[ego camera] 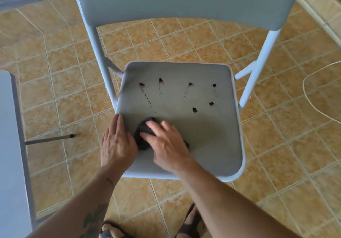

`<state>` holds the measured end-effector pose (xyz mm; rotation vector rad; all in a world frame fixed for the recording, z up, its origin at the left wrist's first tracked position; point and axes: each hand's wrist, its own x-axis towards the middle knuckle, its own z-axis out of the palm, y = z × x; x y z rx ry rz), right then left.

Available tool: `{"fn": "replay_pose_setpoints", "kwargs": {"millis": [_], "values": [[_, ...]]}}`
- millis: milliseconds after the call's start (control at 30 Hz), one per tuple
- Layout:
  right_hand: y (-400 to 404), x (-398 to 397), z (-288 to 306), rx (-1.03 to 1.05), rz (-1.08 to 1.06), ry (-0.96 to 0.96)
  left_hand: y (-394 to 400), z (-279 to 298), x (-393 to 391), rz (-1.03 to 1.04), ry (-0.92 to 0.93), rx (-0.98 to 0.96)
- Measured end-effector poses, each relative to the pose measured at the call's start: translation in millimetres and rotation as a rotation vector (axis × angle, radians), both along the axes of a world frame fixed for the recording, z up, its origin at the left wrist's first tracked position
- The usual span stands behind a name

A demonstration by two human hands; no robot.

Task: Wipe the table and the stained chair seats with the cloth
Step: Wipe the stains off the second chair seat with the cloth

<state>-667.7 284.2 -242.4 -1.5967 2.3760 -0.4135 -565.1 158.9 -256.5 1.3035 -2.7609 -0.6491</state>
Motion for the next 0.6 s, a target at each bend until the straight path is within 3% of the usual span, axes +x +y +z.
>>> {"fn": "replay_pose_setpoints", "kwargs": {"millis": [100, 233, 433, 500, 600], "values": [[14, -52, -16, -0.007, -0.051, 0.110, -3, -20, -5, -0.019, 0.019, -0.072], [66, -132, -29, 0.007, -0.444, 0.263, -1, -29, -7, -0.021, -0.005, -0.111], [70, -127, -28, -0.048, -0.793, 0.142, 0, -26, -3, 0.002, -0.016, -0.066], [47, -94, -25, -0.139, -0.693, 0.089, 0, -24, -3, 0.006, -0.011, -0.057], [0, -46, -21, -0.175, -0.295, -0.017, -1, -23, -3, 0.012, 0.016, -0.049]]}}
